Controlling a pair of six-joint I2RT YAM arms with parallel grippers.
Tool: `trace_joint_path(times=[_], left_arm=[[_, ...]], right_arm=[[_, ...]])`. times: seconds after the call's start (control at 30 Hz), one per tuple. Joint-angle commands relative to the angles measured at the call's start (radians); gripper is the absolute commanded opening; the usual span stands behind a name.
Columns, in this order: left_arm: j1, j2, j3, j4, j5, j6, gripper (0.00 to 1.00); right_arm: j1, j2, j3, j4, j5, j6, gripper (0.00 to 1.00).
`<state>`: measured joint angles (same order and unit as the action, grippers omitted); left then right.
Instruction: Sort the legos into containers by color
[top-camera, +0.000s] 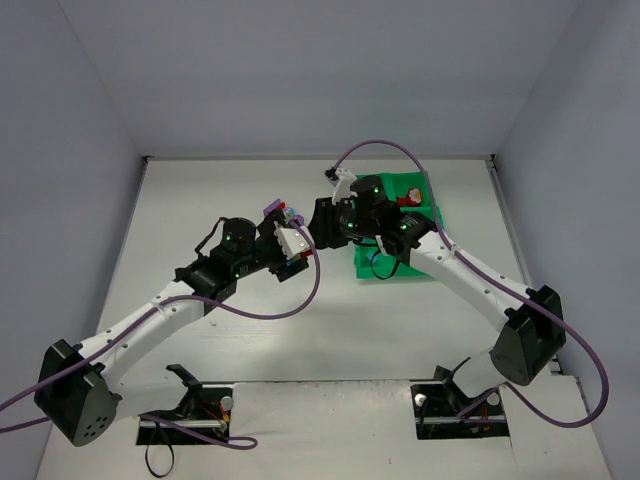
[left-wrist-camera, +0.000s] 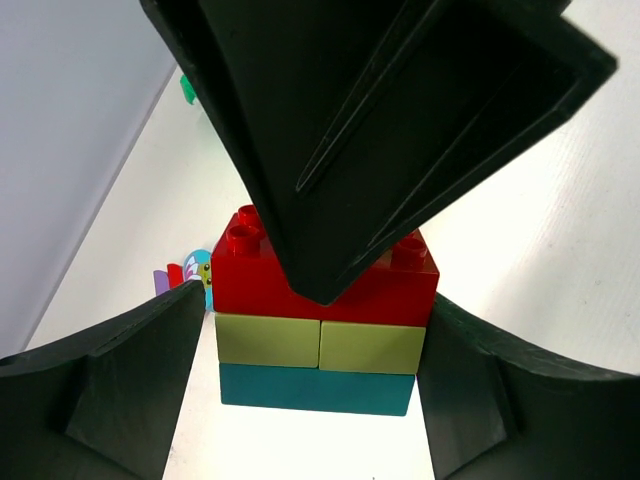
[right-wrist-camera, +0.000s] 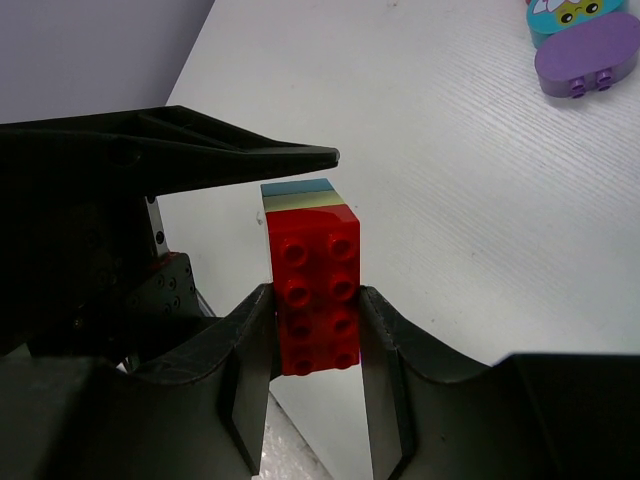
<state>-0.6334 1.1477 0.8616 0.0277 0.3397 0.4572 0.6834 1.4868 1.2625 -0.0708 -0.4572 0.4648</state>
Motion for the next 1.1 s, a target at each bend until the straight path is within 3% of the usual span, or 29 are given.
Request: trace_joint_path(times=[0.0,0.67,1.07], left_arm=[[0.017,-0.011,0.04,0.034,0.002,0.011,0.74],[0.023,0.004,0.066,-0.026,0.047,0.048,0.71],[0.024,-0.005,0.053,0.063,0.048,-0.011,0.71]], right_arm=[[0.004,-0.028,0.023,0.062,-0.029,-0.018,0.0],[-0.005,-0.011,0.031,0.062,-0.04,-0.018,0.0],[-0.005,-0.005,0.026,0.062,-0.041,-0.009,0.0]])
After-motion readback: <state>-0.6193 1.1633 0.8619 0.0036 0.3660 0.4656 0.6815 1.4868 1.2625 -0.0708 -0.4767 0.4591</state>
